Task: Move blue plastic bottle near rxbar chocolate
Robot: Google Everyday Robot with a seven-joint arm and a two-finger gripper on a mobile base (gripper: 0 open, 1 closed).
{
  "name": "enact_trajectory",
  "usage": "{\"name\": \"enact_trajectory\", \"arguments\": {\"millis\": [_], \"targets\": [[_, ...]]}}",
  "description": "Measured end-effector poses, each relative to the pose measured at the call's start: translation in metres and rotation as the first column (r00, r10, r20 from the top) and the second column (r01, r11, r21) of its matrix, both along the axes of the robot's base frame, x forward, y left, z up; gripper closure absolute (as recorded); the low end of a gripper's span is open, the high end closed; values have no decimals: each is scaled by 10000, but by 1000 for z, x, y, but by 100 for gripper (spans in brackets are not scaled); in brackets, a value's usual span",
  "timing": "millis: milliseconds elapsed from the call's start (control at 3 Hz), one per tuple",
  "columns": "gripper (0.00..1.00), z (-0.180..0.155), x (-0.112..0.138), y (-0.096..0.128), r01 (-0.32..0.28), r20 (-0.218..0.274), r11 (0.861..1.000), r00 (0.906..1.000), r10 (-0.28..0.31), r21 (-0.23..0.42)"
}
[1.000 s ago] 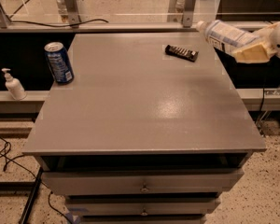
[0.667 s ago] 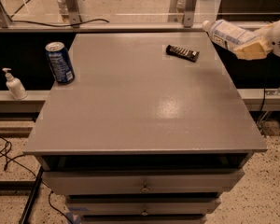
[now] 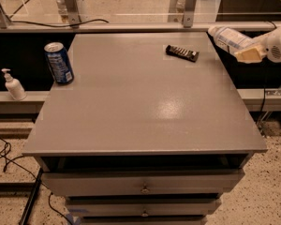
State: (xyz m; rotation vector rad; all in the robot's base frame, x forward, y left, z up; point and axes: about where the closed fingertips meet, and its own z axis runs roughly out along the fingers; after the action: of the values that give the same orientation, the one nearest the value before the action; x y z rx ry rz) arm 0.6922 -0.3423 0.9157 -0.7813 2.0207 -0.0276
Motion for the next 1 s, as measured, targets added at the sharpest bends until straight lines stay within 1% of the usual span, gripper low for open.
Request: {"name": "enact_trajectory", "arguments": {"millis": [333, 667, 1000], "targets": [[100, -30, 29, 0, -76, -58, 9994, 10000, 78, 343], [100, -57, 53, 9, -185, -144, 9974, 9997, 195, 693], [100, -79, 68, 23, -258, -263, 9944, 9992, 286, 1027]]}}
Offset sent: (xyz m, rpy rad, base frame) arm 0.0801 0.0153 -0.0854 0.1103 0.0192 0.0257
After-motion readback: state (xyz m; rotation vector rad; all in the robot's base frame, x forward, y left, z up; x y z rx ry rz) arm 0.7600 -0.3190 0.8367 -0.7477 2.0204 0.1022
